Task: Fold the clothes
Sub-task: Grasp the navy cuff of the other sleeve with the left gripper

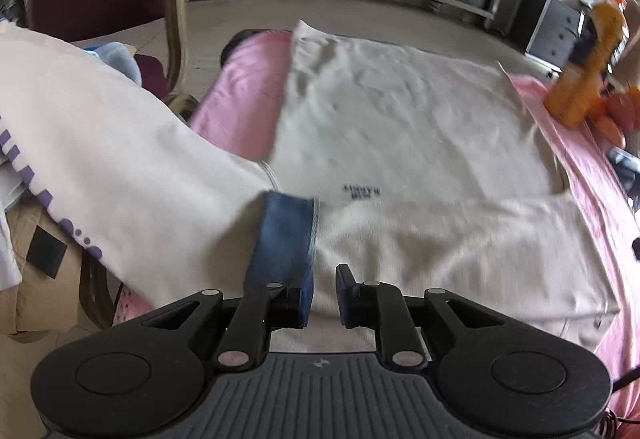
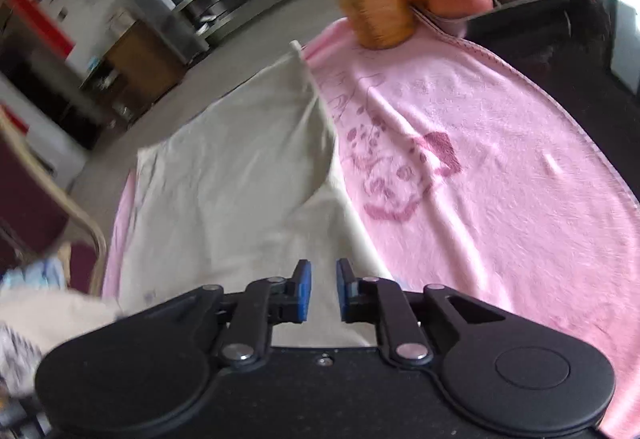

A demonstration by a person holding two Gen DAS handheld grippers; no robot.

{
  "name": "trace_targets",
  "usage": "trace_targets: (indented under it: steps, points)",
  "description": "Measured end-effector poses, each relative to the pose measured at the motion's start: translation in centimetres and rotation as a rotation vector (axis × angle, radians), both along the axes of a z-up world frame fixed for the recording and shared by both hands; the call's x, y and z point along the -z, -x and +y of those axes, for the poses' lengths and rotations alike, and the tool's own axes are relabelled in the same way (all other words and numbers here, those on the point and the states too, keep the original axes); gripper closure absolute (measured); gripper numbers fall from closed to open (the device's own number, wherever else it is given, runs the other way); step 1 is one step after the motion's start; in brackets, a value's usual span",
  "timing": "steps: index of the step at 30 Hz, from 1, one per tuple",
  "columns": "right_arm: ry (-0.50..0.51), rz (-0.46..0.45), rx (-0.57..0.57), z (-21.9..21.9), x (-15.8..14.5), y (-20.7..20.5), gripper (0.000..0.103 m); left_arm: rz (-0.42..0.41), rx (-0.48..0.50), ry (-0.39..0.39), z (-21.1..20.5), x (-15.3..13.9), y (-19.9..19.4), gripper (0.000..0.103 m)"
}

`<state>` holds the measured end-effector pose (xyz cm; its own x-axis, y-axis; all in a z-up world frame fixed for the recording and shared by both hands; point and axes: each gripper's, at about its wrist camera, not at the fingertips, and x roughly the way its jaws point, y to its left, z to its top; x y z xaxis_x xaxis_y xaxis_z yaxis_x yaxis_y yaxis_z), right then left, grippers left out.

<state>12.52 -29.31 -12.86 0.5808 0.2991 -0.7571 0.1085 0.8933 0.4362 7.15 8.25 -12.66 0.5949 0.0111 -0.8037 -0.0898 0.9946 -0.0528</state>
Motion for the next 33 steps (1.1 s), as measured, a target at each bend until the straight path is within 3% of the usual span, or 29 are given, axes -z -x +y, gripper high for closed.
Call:
trace_targets:
  steps: [4, 7, 11, 16, 20, 22, 25, 28, 33]
  points:
    - [0.095, -0.031, -0.070, 2.3, 0.8, 0.6, 0.089, 0.001, 0.012, -0.047, -0.6, 1.7, -0.5, 0.089]
    - [0.133, -0.013, -0.184, 5.0, 1.8, 0.2, 0.089, 0.017, 0.033, -0.049, -1.1, 2.9, -1.4, 0.091]
    - [0.206, 0.019, -0.287, 7.7, 3.1, 0.0, 0.089, 0.017, 0.057, -0.120, -2.0, 3.8, -1.8, 0.091]
    - [0.309, -0.001, -0.321, 8.3, 3.7, 1.0, 0.090, 0.034, 0.061, -0.123, -1.8, 3.8, -1.1, 0.090]
    - [0.371, 0.053, -0.269, 6.9, 3.4, 2.6, 0.090, 0.126, 0.021, -0.107, -0.9, 3.5, 0.6, 0.087]
    - [0.414, 0.058, -0.229, 6.0, 2.9, 3.9, 0.089, 0.135, -0.012, -0.098, -0.2, 3.2, 1.8, 0.088]
    - [0.322, -0.014, -0.170, 4.7, 0.8, 5.4, 0.088, 0.105, -0.054, -0.056, 1.0, 2.1, 3.5, 0.088]
    - [0.230, -0.086, -0.112, 3.4, -1.4, 6.9, 0.086, 0.010, -0.075, -0.039, 1.6, -0.7, 5.2, 0.088]
    - [0.120, -0.191, -0.103, 4.2, -5.7, 8.6, 0.071, -0.098, -0.110, 0.002, 3.0, -4.9, 6.9, 0.087]
